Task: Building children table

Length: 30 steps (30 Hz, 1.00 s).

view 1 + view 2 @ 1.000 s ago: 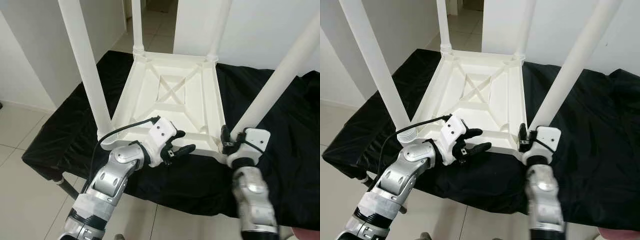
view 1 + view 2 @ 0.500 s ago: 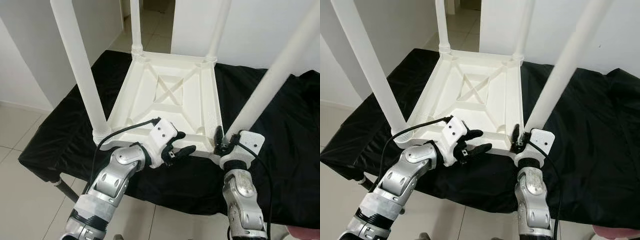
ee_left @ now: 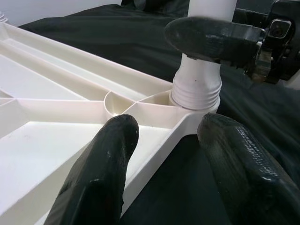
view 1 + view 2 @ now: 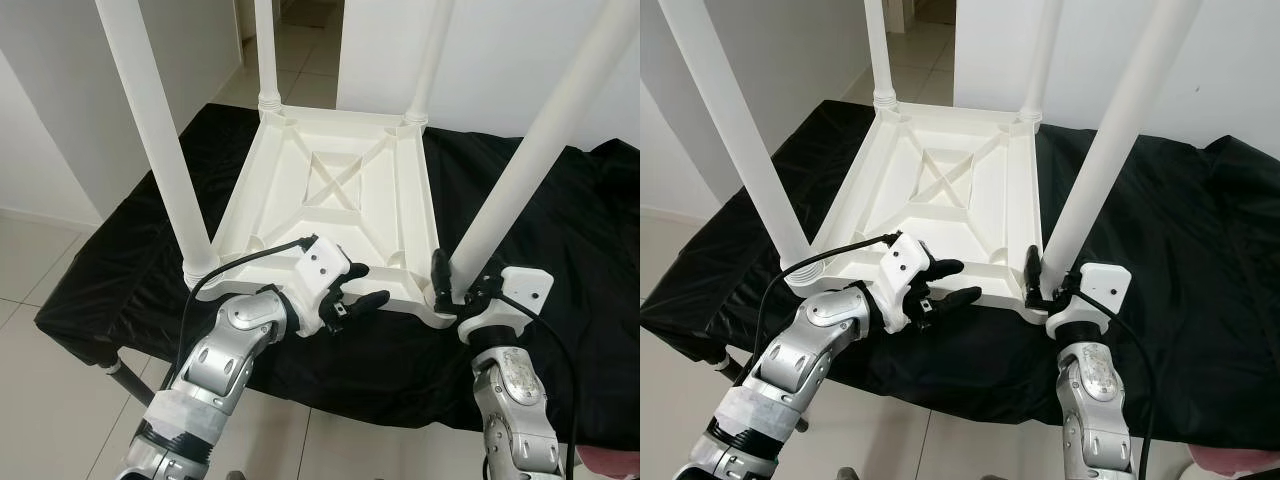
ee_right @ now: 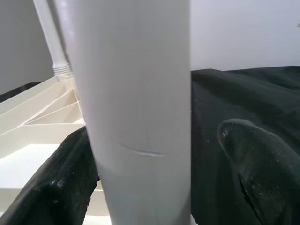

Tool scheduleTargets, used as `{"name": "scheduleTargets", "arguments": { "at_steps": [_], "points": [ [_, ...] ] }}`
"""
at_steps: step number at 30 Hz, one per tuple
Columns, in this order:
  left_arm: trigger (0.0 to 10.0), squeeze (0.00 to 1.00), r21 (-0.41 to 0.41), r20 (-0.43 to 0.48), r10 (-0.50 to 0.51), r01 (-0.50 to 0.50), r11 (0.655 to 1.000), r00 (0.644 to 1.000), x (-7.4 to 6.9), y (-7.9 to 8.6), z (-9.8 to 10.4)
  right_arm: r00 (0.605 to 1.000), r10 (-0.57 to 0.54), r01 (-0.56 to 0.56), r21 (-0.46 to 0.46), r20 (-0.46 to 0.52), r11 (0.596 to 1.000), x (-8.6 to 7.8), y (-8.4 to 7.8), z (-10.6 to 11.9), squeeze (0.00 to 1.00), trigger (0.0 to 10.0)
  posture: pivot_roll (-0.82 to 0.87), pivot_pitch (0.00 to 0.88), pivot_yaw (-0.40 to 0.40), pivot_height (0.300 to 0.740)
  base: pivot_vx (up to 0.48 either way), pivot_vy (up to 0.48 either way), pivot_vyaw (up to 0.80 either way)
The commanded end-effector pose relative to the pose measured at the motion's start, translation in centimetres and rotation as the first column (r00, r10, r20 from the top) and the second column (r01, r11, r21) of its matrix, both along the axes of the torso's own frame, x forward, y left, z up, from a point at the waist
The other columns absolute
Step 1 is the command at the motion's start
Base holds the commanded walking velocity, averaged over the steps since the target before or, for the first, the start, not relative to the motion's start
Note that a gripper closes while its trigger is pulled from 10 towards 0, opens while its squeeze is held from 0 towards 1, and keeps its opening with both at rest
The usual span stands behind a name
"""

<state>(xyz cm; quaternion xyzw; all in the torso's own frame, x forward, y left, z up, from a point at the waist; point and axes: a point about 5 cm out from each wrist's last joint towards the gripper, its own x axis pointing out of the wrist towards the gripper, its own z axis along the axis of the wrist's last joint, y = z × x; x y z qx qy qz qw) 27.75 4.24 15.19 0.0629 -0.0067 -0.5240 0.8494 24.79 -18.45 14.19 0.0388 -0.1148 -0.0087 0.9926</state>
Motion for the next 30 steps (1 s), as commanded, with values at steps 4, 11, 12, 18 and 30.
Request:
{"name": "scheduleTargets", "arguments": {
  "at_steps": [4, 11, 12, 18, 30],
  "points": [
    [10.0, 0.00, 0.006, 0.024, 0.003, -0.003, 1.000, 1.000, -0.2, 0.4, 0.0, 1.000, 0.029, -0.029, -0.031, -0.013, 0.999, 0.1, -0.7, -0.5, 0.00, 10.0, -0.09, 0.000, -0.002, 0.740, 0.000, 0.000, 0.00],
    [10.0, 0.00, 0.044, 0.032, -0.041, 0.039, 0.998, 0.999, -0.9, 0.0, -0.5, 0.986, 0.159, -0.162, -0.055, -0.043, 0.985, 0.6, -2.0, -0.5, 0.00, 10.0, -0.10, 0.000, -0.002, 0.740, 0.000, 0.000, 0.00],
    [10.0, 0.00, 0.050, 0.030, -0.057, 0.055, 0.997, 0.998, -1.1, -0.1, -0.6, 0.972, 0.227, -0.232, -0.076, -0.063, 0.970, 0.8, -1.9, -0.5, 0.00, 10.0, -0.10, 0.000, -0.003, 0.740, 0.000, 0.000, 0.00],
    [10.0, 0.00, 0.067, 0.043, -0.075, 0.072, 0.995, 0.996, -1.3, -0.5, -0.7, 0.917, 0.381, -0.395, -0.136, -0.118, 0.909, 1.7, -2.2, -0.6, 0.00, 10.0, -0.10, 0.000, -0.001, 0.740, 0.000, 0.000, 0.00],
    [10.0, 0.00, 0.079, 0.009, -0.013, 0.012, 0.997, 1.000, -0.8, -0.7, -0.8, 0.867, 0.460, -0.491, -0.169, -0.191, 0.855, 3.0, -2.6, -1.0, 0.00, 0.0, -0.09, 0.000, -0.012, 0.740, 0.000, 0.000, 0.00]
  ]
}}
